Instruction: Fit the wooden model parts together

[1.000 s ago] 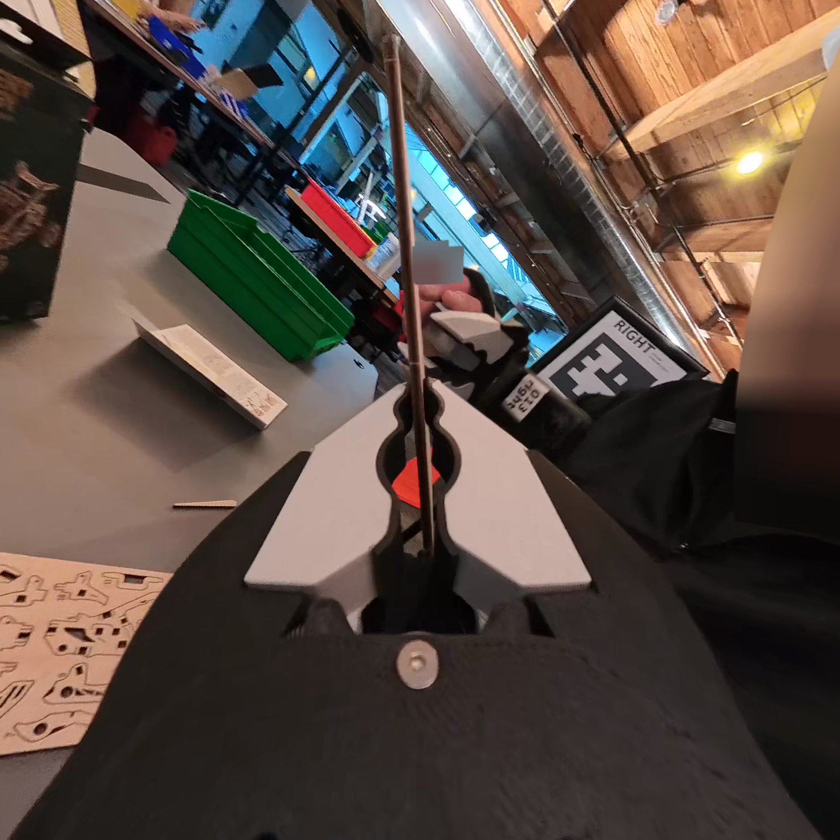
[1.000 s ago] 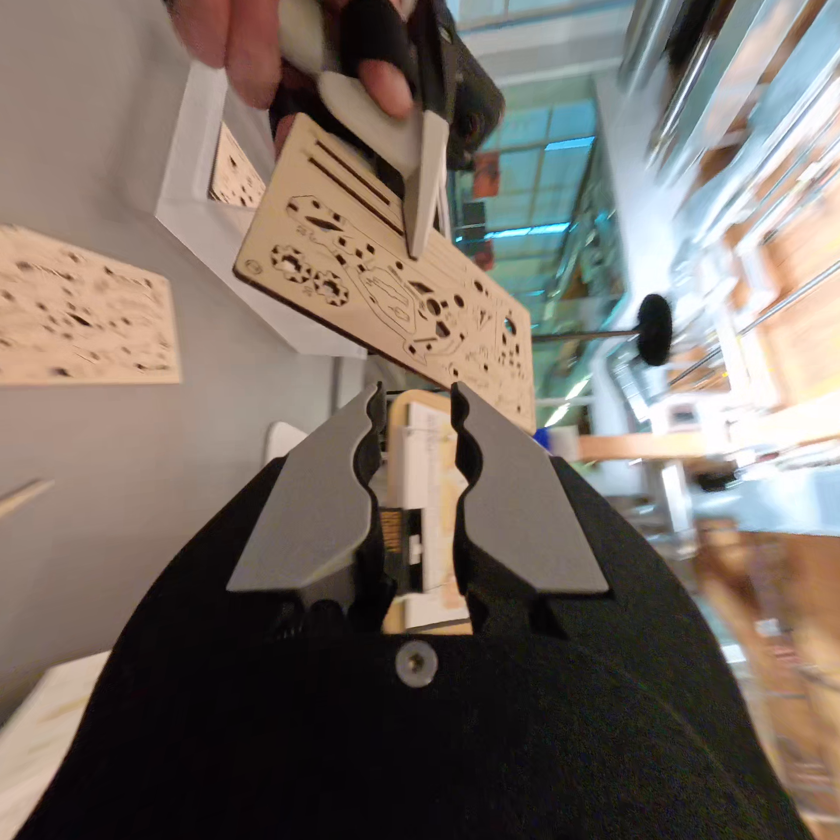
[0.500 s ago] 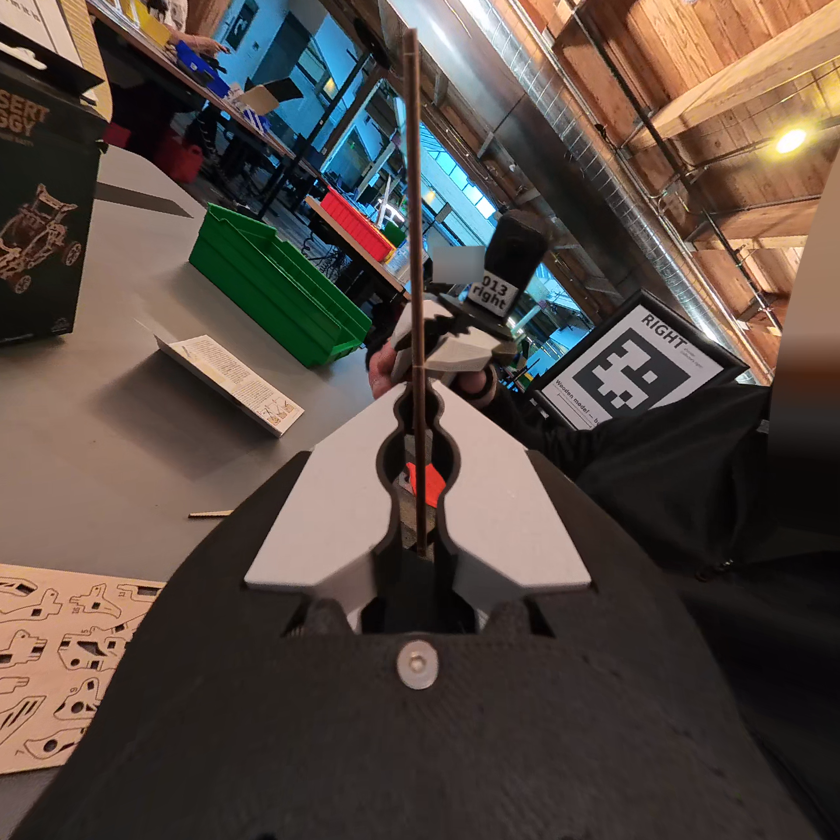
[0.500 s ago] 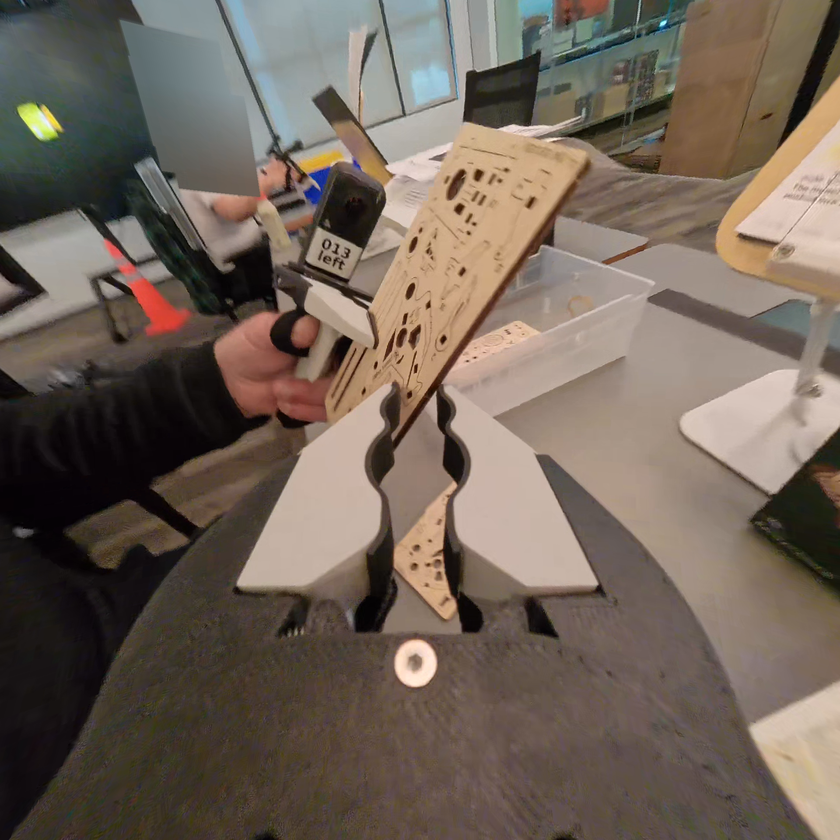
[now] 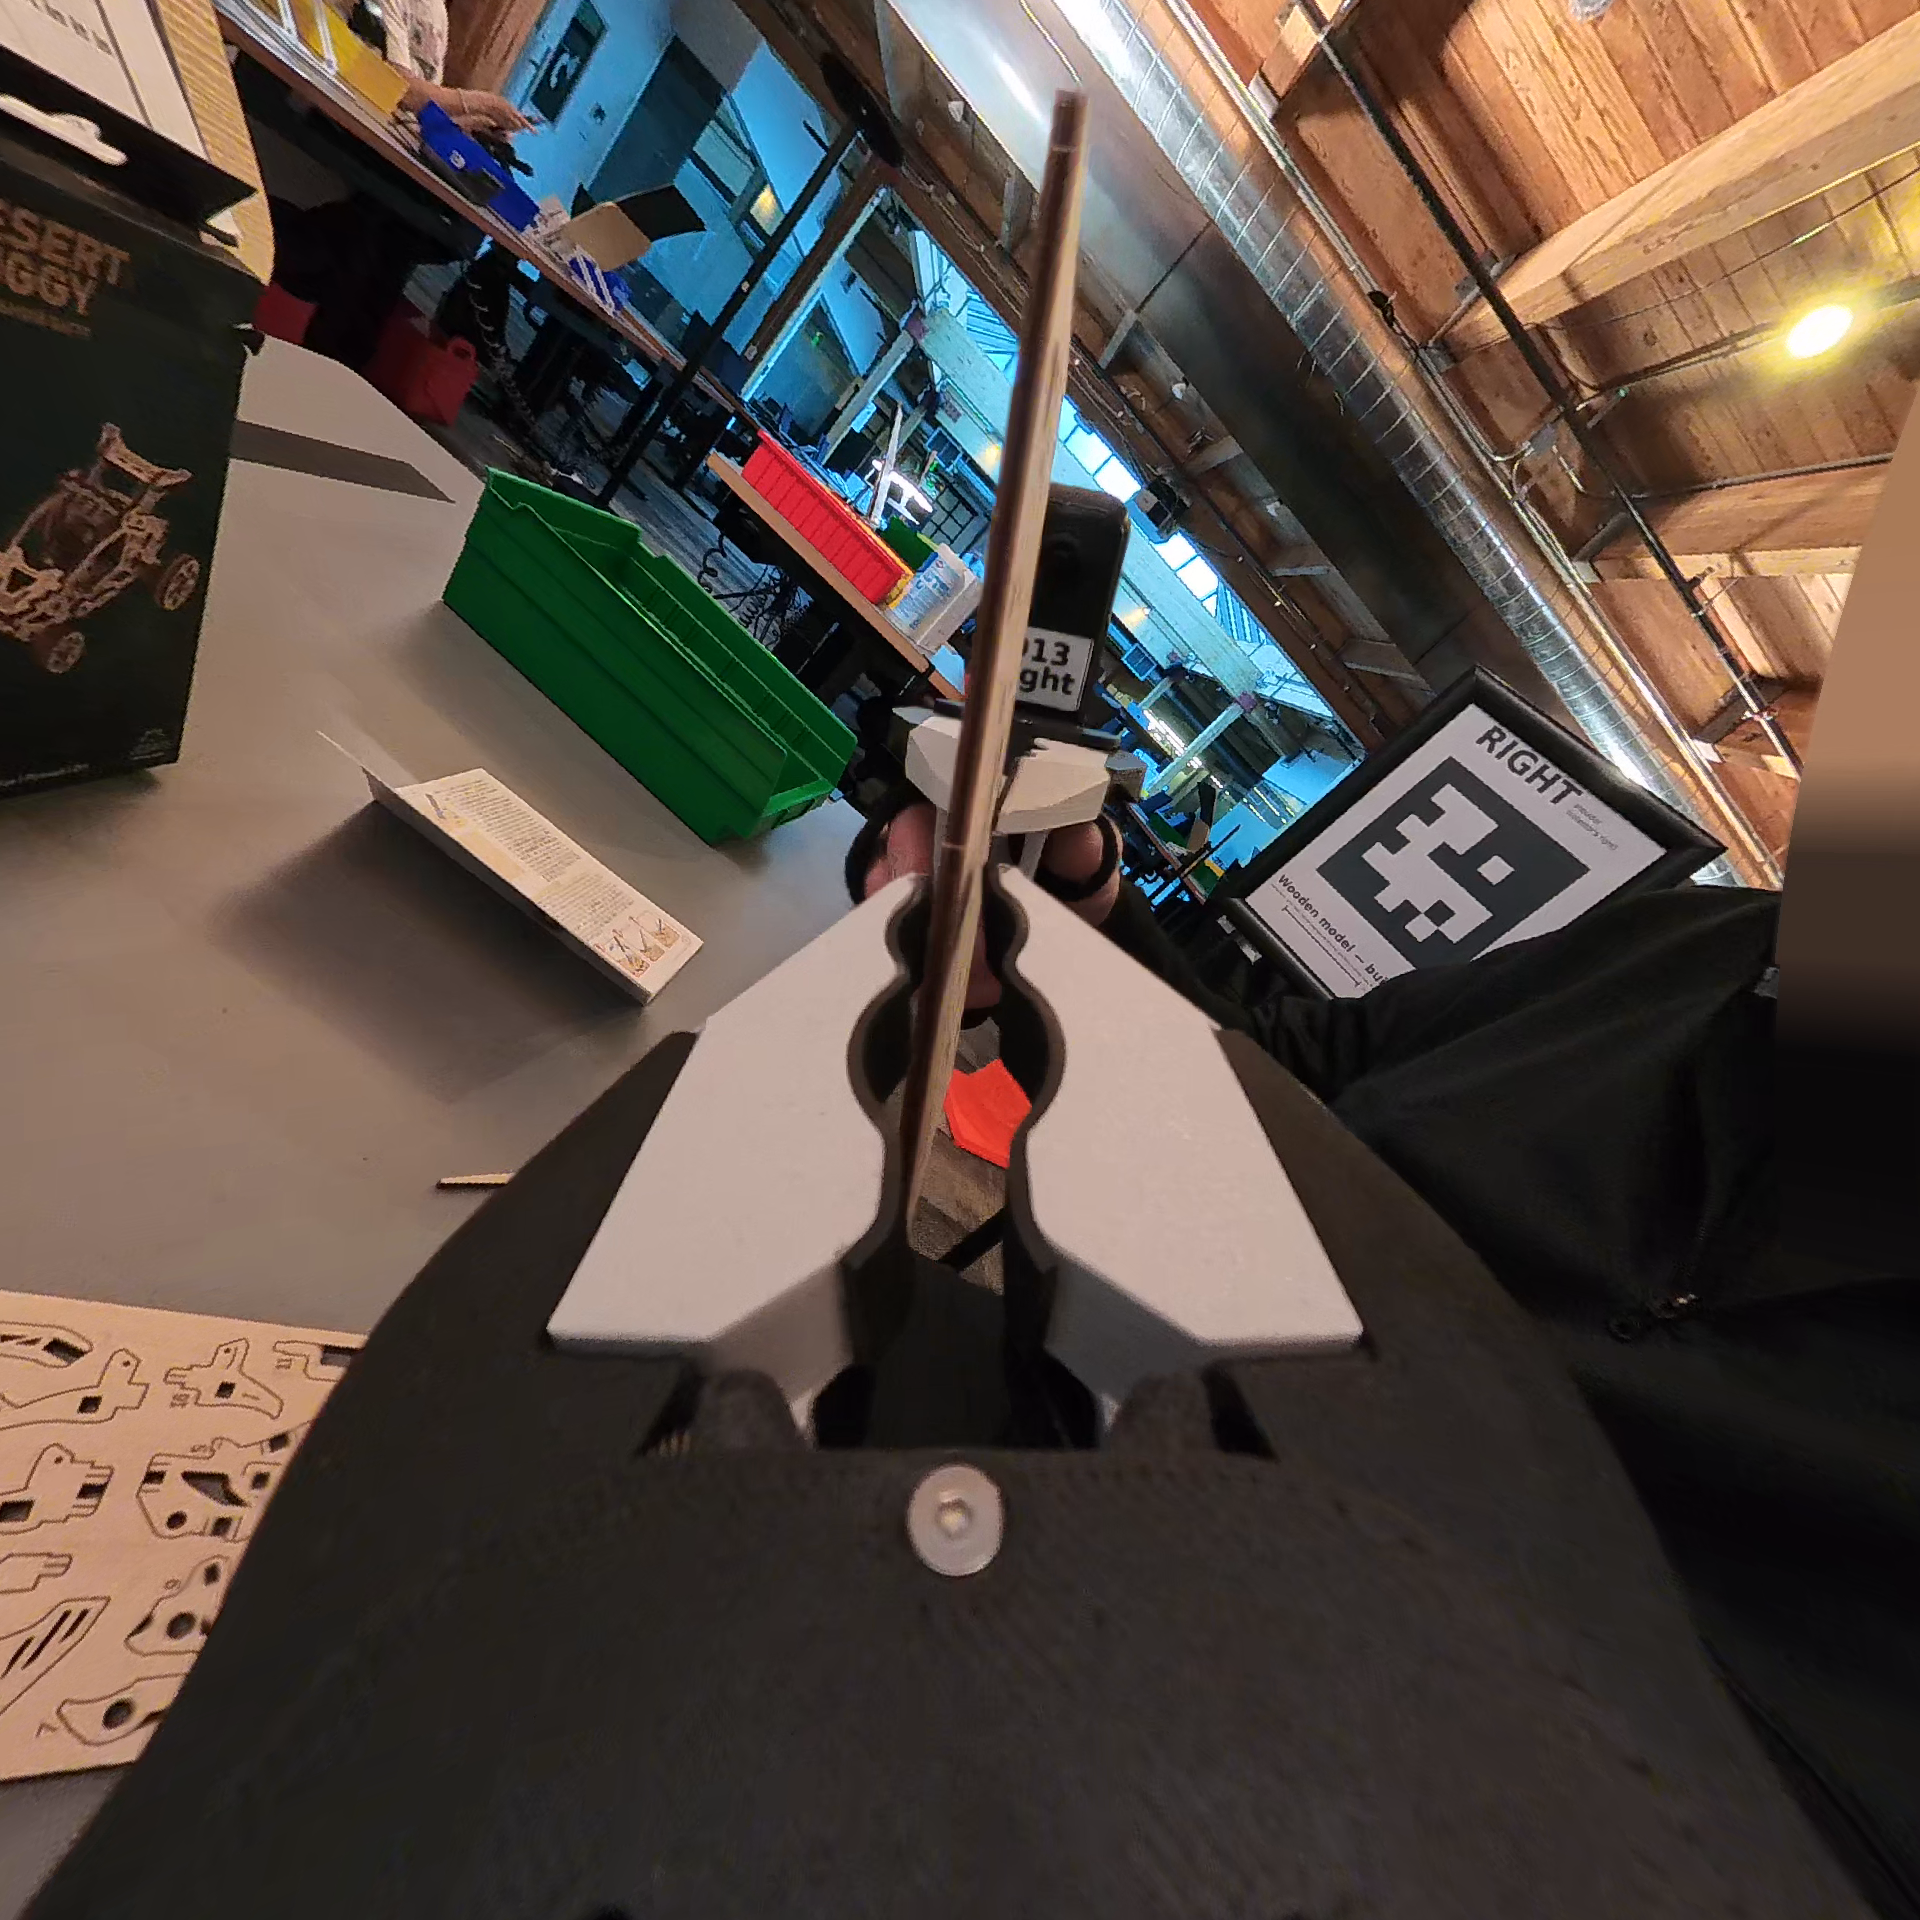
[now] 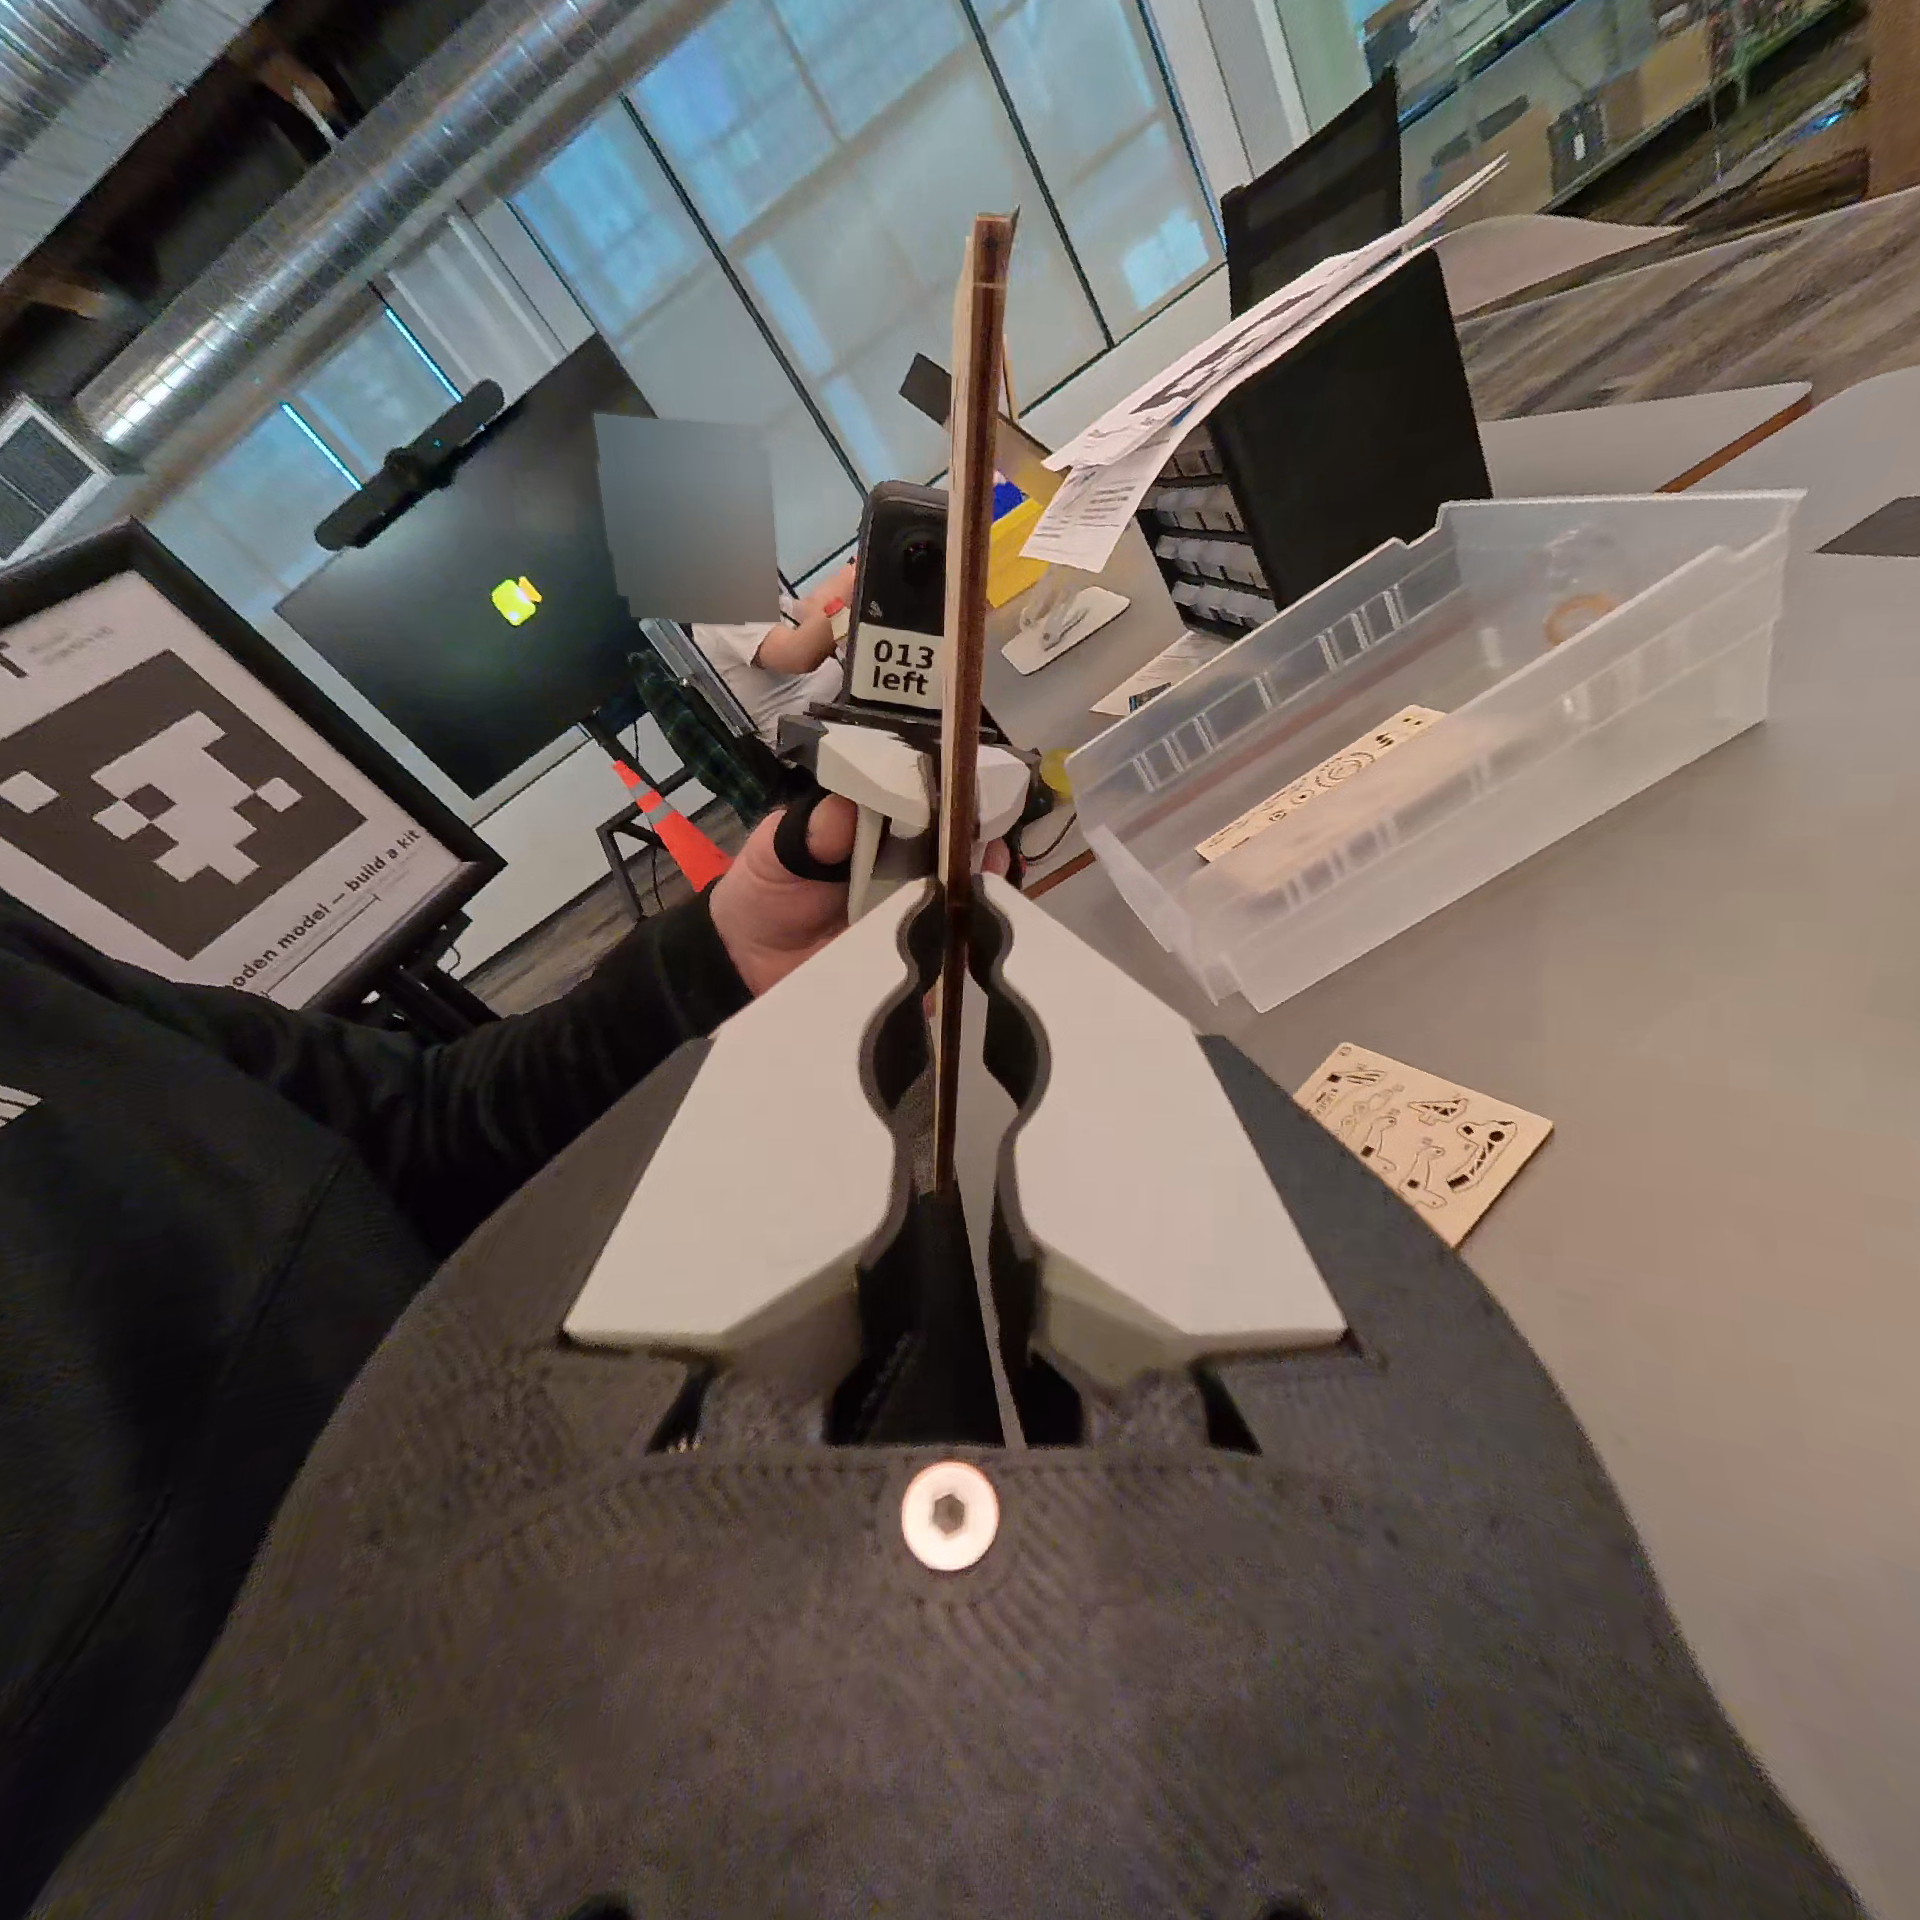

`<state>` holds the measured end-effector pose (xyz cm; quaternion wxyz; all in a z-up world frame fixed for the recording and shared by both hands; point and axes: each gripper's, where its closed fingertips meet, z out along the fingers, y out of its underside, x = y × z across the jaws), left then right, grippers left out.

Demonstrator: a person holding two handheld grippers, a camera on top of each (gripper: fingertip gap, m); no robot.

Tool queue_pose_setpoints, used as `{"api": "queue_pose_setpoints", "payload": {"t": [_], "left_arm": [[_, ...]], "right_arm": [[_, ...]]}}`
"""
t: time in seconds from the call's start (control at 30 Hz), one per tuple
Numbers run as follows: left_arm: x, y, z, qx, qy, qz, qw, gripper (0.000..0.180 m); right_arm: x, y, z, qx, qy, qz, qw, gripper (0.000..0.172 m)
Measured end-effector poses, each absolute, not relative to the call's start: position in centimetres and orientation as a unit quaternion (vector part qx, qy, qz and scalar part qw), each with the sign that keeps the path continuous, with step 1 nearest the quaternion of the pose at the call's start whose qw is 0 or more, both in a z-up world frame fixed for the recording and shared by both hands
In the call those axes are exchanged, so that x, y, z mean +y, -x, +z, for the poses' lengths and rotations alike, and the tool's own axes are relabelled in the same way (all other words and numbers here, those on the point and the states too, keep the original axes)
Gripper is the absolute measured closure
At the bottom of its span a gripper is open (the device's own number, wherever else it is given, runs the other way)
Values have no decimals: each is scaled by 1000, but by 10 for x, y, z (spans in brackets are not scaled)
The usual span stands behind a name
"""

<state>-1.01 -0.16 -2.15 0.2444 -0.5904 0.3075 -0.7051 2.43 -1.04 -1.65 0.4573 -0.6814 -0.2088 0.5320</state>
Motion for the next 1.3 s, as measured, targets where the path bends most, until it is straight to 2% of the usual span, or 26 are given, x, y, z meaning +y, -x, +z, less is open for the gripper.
{"api": "queue_pose_setpoints", "payload": {"t": [0.07,0.13,0.23,0.33,0.4,0.53,0.6,0.63,0.7,0.8,0.97,1.03,1.17,1.23,1.3], "left_arm": [[2,11,-22,312,597,-692,259,162],[12,17,-18,322,608,-662,298,140],[21,27,-6,362,623,-589,366,118],[14,25,-3,445,632,-482,412,112],[4,17,-8,493,632,-432,414,122],[-7,4,-28,543,645,-365,395,125],[-18,1,-41,568,646,-357,365,146],[-22,0,-47,580,646,-350,352,170],[-15,-2,-48,554,659,-360,361,177],[4,7,-30,461,660,-456,381,178],[40,43,11,221,572,-680,401,179],[46,48,11,182,552,-708,401,179],[41,40,15,160,522,-731,408,178],[36,34,15,157,516,-741,400,178],[30,27,12,161,514,-745,393,178]], "right_arm": [[-11,-25,-21,-229,696,522,436,170],[-13,-27,-30,-276,726,481,405,170],[-8,-40,-48,-384,776,339,367,171],[-13,-44,-51,-490,778,245,307,170],[-19,-44,-55,-563,763,186,257,170],[-22,-44,-61,-646,734,101,187,169],[-22,-36,-59,-661,723,101,176,169],[-22,-33,-57,-669,716,103,174,168],[-8,-32,-53,-670,711,69,204,165],[20,-32,-23,-597,734,46,321,155],[36,-59,51,-335,735,162,567,142],[30,-68,41,-257,734,252,575,138],[18,-50,-3,-179,729,427,503,123],[15,-42,-7,-153,707,479,497,132],[14,-39,-1,-140,680,509,509,161]]}}
